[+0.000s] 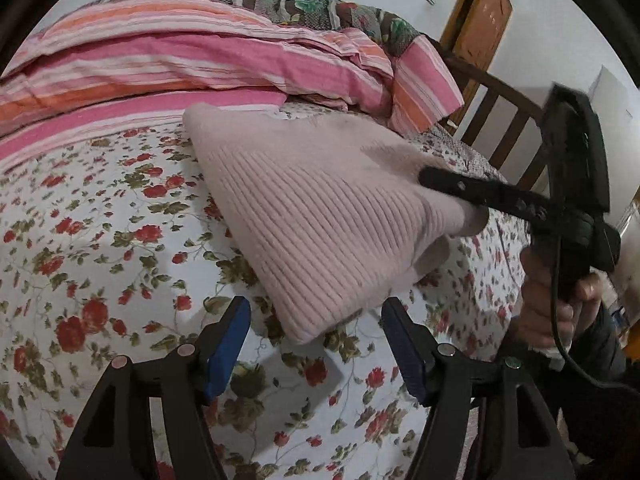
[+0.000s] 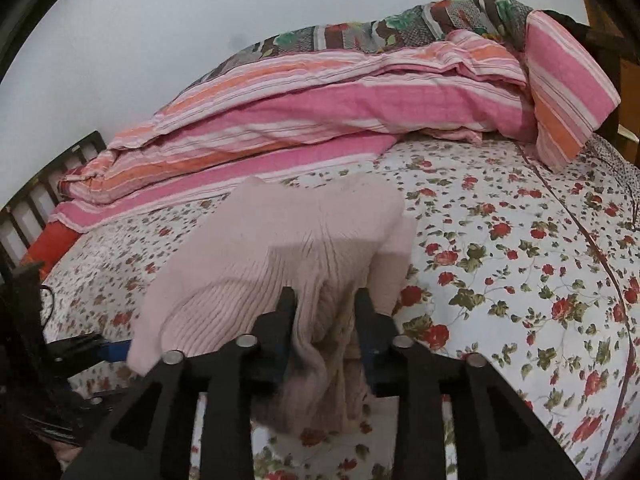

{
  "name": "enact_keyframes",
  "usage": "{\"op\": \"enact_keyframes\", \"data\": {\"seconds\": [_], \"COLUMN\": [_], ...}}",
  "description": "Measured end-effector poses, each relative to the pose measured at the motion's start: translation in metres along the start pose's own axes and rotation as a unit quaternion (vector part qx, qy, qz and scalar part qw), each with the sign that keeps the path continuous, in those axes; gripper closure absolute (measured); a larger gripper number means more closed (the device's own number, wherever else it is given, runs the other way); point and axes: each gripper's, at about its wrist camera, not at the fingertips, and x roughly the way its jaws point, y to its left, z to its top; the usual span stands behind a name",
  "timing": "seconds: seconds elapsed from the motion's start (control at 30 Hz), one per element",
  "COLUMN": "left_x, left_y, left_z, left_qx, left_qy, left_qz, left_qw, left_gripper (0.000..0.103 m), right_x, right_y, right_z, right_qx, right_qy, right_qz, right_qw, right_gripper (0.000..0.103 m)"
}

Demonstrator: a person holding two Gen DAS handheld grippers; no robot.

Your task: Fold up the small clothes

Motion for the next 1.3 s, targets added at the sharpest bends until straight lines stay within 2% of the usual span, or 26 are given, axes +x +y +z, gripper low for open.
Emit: {"op": "enact_keyframes", "data": {"seconds": [0.07,0.1,0.13,0.27,0.37,0.47,0.53,0.63,0.7,0.77,0.83,0.93,1.13,1.2,1.3], "left_x": [-0.006,-0.011,-0.014,-0.015,0.000,0.013,0.015,0.010,0.008,0.006,0.004,-0.004,-0.026,-0.036,-0.057], "left_y": [0.007,0.011,0.013,0.034,0.053,0.068,0.071,0.071,0.072,0.075,0.078,0.081,0.088,0.092,0.105], "left_z": [0.005,0.008,0.010,0.023,0.030,0.036,0.042,0.050,0.053,0.053,0.052,0.049,0.044,0.042,0.037], "left_qx": [-0.023,-0.036,-0.043,-0.102,-0.144,-0.178,-0.187,-0.176,-0.170,-0.168,-0.164,-0.156,-0.143,-0.140,-0.149], "left_qy": [-0.013,-0.026,-0.034,-0.064,-0.062,-0.063,-0.067,-0.089,-0.096,-0.098,-0.098,-0.098,-0.109,-0.116,-0.136], "left_qz": [-0.024,-0.033,-0.035,-0.039,-0.027,-0.036,-0.027,0.012,0.024,0.033,0.043,0.066,0.120,0.134,0.146], "left_qw": [0.9994,0.9985,0.9979,0.9919,0.9873,0.9815,0.9797,0.9802,0.9805,0.9804,0.9806,0.9807,0.9764,0.9741,0.9684], "left_gripper": [0.037,0.037,0.037,0.031,0.031,0.028,0.030,0.030,0.030,0.030,0.030,0.030,0.030,0.030,0.030], "right_x": [-0.003,-0.004,-0.003,0.015,0.038,0.061,0.073,0.086,0.094,0.098,0.098,0.087,0.044,0.032,0.024], "right_y": [-0.004,-0.009,-0.012,-0.024,-0.028,-0.032,-0.036,-0.042,-0.044,-0.042,-0.037,-0.024,0.014,0.032,0.070], "right_z": [0.000,0.001,0.003,0.013,0.020,0.023,0.024,0.023,0.024,0.027,0.028,0.032,0.055,0.068,0.083], "right_qx": [0.009,0.017,0.024,0.050,0.063,0.079,0.090,0.107,0.114,0.111,0.108,0.075,0.055,0.048,0.016], "right_qy": [-0.003,-0.003,-0.001,0.022,0.042,0.063,0.074,0.087,0.097,0.103,0.105,0.084,0.015,0.002,-0.009], "right_qz": [0.000,0.001,0.004,0.022,0.025,0.023,0.036,0.054,0.069,0.079,0.100,0.080,0.064,0.067,0.049], "right_qw": [1.000,1.000,1.000,0.998,0.997,0.995,0.992,0.989,0.986,0.985,0.983,0.990,0.996,0.997,0.999], "right_gripper": [0.058,0.050,0.045,0.038,0.037,0.028,0.024,0.022,0.021,0.025,0.047,0.062,0.067,0.068,0.068]}}
